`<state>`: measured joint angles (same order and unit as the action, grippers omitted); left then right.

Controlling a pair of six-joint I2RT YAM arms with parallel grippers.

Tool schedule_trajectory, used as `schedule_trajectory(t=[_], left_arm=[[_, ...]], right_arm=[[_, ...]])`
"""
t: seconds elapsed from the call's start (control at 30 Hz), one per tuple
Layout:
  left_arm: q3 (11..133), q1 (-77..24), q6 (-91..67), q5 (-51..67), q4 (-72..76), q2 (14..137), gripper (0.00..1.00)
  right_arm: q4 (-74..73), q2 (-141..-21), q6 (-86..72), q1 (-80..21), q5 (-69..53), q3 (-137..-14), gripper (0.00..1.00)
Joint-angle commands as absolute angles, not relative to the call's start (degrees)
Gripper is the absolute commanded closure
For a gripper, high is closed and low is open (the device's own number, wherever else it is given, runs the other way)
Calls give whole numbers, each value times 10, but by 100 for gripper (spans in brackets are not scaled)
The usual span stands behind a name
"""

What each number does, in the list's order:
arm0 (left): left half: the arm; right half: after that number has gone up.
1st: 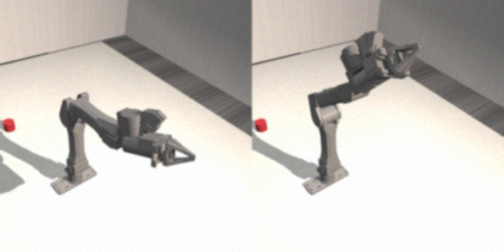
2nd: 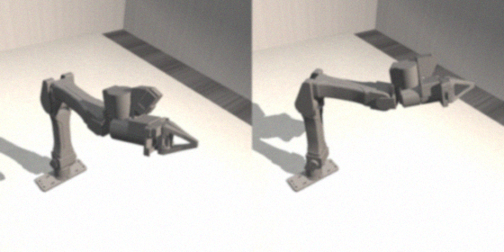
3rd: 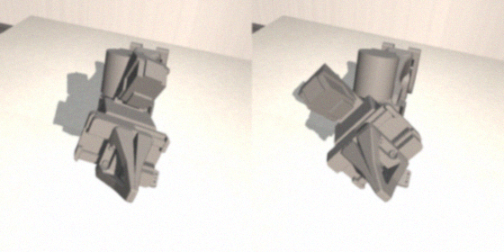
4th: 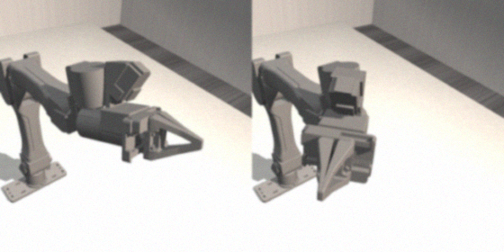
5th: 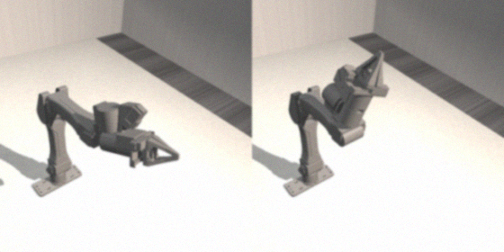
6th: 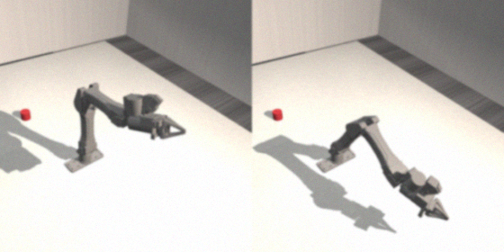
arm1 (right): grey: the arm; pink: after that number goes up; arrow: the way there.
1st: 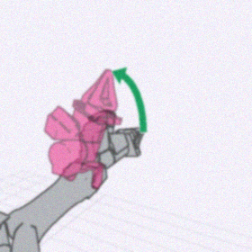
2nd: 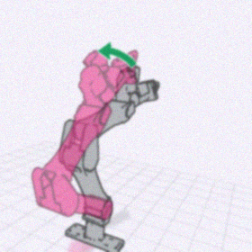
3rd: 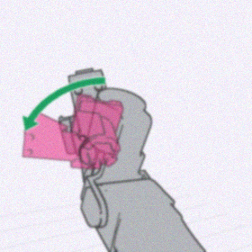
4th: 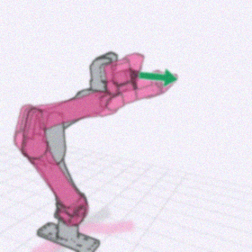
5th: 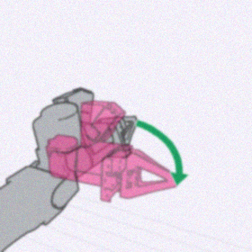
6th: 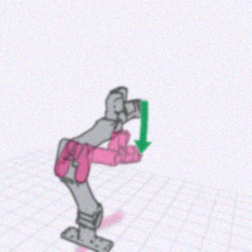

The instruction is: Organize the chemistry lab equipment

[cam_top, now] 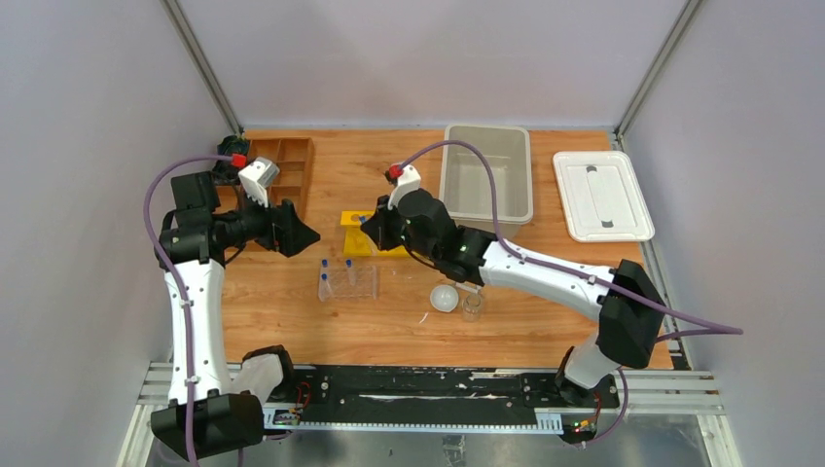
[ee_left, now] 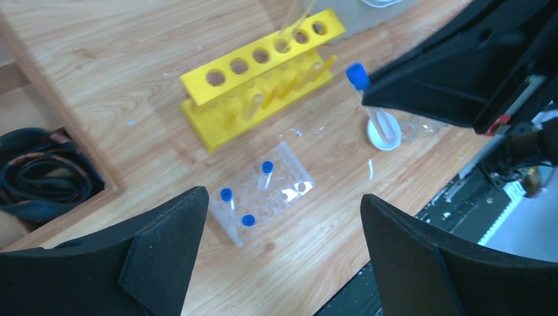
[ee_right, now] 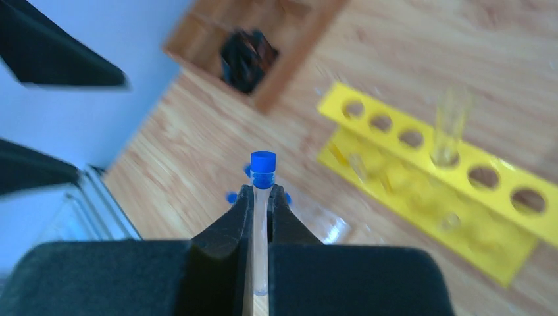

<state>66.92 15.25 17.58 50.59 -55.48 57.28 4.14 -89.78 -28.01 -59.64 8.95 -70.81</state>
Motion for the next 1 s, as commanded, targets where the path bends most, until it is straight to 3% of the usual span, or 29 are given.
schedule_trajectory(t=[0.0, 0.23, 0.5, 0.73, 0.83, 0.97], left_arm=[[657, 145, 179, 589, -553, 558, 11], [650, 136, 165, 653, -554, 555, 17], [647, 134, 162, 662, -554, 560, 37], [646, 134, 166, 648, -554, 572, 68], [646, 134, 178, 635, -554, 570, 87], [641, 134, 206, 622, -554, 557, 94]], right_arm=[[174, -902, -315, -605, 84, -734, 100], [285, -945, -330, -639, 93, -786, 100], [330, -974, -335, -663, 102, -813, 100], [331, -975, -337, -665, 96, -807, 100], [290, -971, -336, -663, 102, -814, 85], [136, -985, -340, -643, 72, -886, 56]])
